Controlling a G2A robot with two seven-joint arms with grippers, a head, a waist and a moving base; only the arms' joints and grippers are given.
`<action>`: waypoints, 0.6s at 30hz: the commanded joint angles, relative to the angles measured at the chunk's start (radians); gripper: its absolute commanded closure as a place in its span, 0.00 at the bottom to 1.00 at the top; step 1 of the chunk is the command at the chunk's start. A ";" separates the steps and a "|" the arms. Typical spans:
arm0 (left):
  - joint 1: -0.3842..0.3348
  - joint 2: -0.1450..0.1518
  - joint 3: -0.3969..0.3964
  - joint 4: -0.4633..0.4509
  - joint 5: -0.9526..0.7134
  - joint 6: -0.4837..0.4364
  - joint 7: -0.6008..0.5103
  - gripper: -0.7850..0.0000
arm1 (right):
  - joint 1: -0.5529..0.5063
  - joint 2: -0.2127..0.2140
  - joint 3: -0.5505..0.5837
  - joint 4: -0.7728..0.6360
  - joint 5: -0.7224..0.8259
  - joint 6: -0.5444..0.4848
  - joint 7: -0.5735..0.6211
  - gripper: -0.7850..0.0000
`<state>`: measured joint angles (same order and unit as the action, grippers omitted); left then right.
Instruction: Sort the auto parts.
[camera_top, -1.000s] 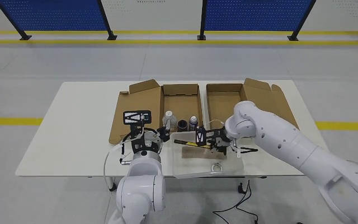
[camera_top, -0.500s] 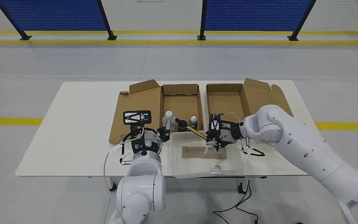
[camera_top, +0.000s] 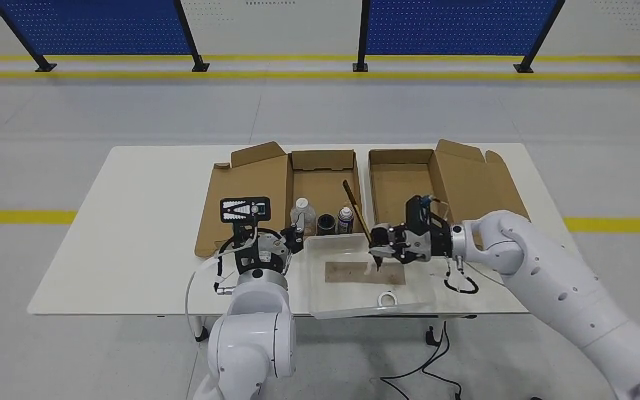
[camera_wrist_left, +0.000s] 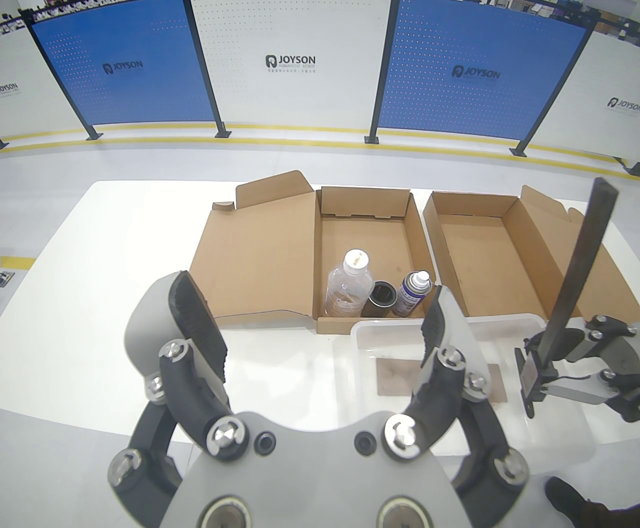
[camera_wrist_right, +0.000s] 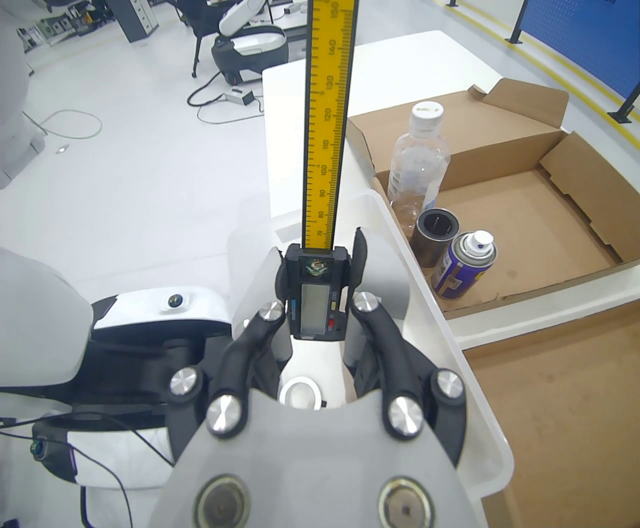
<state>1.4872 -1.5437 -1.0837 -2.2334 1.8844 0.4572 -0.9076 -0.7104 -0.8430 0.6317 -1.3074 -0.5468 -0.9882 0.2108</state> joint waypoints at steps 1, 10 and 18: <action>0.000 0.000 0.000 0.000 0.000 0.000 0.000 0.00 | -0.009 -0.003 0.011 0.003 -0.007 -0.004 -0.025 1.00; 0.000 0.000 0.000 0.000 0.000 0.000 0.000 0.00 | -0.025 -0.014 0.039 0.007 -0.041 0.002 -0.030 1.00; 0.000 0.000 0.000 0.000 0.000 0.000 0.000 0.00 | -0.045 -0.018 0.074 0.001 -0.050 0.051 -0.029 1.00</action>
<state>1.4872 -1.5437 -1.0837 -2.2334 1.8844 0.4572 -0.9076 -0.7517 -0.8610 0.6992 -1.3052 -0.5959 -0.9465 0.1834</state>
